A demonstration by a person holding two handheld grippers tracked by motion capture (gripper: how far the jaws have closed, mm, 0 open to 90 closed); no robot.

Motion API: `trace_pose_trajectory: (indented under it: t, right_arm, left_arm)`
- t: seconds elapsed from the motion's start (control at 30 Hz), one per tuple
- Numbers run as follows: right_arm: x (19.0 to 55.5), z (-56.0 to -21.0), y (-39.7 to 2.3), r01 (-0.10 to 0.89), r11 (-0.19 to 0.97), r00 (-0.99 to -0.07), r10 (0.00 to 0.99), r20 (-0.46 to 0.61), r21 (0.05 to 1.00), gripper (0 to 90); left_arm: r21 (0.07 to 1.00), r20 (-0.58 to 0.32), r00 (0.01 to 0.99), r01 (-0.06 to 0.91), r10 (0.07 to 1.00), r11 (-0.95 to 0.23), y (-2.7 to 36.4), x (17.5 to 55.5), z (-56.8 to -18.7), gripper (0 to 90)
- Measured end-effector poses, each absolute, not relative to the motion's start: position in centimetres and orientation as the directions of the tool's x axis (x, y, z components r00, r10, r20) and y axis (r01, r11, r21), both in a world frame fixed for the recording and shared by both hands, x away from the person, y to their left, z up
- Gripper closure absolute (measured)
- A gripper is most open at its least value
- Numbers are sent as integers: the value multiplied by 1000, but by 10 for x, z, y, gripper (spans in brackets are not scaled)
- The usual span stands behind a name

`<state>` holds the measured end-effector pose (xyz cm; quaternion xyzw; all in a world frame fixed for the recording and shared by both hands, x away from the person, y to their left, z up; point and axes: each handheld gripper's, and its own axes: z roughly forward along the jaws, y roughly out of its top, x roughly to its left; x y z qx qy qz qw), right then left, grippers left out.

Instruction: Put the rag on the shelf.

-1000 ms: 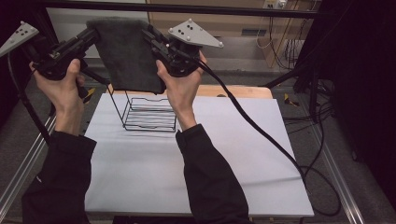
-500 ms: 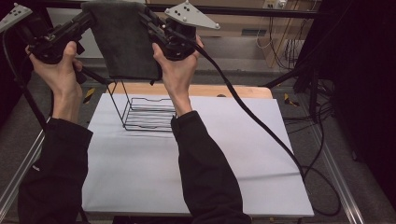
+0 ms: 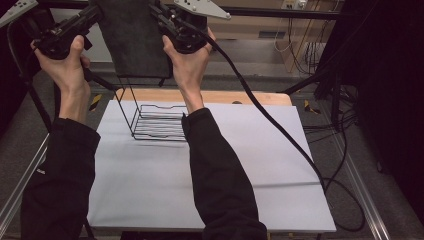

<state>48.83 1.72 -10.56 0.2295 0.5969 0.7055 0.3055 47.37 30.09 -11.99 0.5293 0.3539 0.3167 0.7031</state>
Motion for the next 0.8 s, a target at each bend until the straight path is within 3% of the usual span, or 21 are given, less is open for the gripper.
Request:
trace_pose_trajectory:
  t: [0.8]
  right_arm:
    - [516, -132, 28, -87, -7, -694, 718, -56, 996, 812]
  left_arm:
    - [981, -175, 522, 24, 835, 191, 311, 502, -148, 811]
